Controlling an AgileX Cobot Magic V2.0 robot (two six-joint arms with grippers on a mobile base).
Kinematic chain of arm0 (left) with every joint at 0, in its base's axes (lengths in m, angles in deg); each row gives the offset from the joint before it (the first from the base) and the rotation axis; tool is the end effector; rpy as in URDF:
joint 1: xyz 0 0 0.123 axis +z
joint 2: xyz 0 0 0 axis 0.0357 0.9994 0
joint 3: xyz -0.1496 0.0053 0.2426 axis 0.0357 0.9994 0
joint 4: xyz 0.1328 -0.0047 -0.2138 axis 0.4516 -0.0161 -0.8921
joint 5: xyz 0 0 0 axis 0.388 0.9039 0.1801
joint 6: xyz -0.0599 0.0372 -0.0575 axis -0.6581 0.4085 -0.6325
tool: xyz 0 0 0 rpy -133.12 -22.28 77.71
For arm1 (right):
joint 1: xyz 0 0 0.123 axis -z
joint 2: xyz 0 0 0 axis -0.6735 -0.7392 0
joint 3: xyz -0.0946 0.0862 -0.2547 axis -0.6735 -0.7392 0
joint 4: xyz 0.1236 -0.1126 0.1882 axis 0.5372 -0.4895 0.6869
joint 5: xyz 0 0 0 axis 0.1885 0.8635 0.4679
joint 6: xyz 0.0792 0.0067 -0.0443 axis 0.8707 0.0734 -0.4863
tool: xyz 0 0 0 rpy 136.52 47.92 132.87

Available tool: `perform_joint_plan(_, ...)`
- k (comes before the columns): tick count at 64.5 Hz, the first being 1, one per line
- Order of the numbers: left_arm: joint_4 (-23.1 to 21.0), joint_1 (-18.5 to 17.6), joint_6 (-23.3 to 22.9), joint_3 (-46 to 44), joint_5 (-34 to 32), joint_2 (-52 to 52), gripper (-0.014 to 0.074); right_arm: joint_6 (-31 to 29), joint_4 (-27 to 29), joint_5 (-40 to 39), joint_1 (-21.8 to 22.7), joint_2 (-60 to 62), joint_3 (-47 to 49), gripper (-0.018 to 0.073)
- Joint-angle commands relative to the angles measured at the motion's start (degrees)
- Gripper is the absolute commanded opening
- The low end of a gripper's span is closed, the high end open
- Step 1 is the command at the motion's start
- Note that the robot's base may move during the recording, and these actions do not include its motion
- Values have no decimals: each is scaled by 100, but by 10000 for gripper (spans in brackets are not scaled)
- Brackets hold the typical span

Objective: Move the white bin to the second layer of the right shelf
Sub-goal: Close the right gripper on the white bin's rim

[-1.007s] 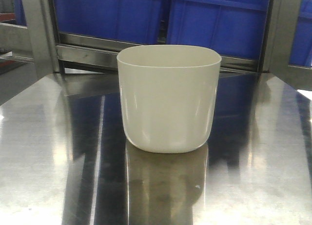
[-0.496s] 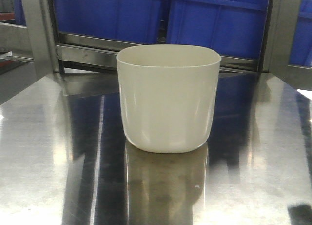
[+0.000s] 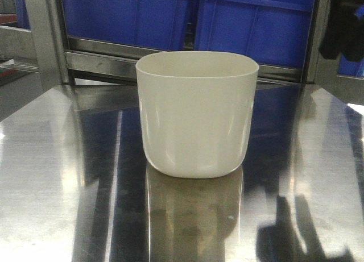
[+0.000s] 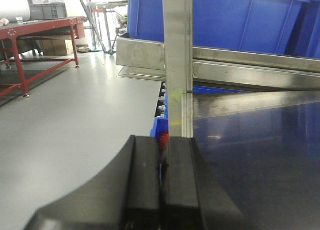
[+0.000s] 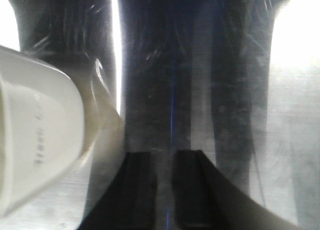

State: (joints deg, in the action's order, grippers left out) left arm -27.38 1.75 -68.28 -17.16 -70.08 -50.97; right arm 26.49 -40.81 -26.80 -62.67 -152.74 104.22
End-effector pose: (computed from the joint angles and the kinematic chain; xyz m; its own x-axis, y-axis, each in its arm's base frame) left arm 0.0562 -0.0008 0.2034 0.0035 0.0346 -0.9994 0.0107 0.9993 0.0346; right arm 0.2727 0.1000 0.3265 -0.8997 0.1269 -0.4176 0.0506 0.9806 0.1892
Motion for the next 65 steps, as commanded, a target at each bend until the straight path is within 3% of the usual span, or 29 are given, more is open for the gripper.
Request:
perform_joint_plan(1,-35,-30,-15,211,-482,-80,85,279,-127,483,-266,-112,924,349)
perform_joint_plan(18,-35,-30,-15,211,-482,-80,85,323,-117,842,-814,-787,1922,347)
perform_joint_plan(29,-35,-30,-15,211,-482,-80,85,618,-71,857,-884,-1075,1982,347)
perform_joint_plan(65,-35,-30,-15,211,-482,-80,85,660,-67,877,-969,-1645,1977,345)
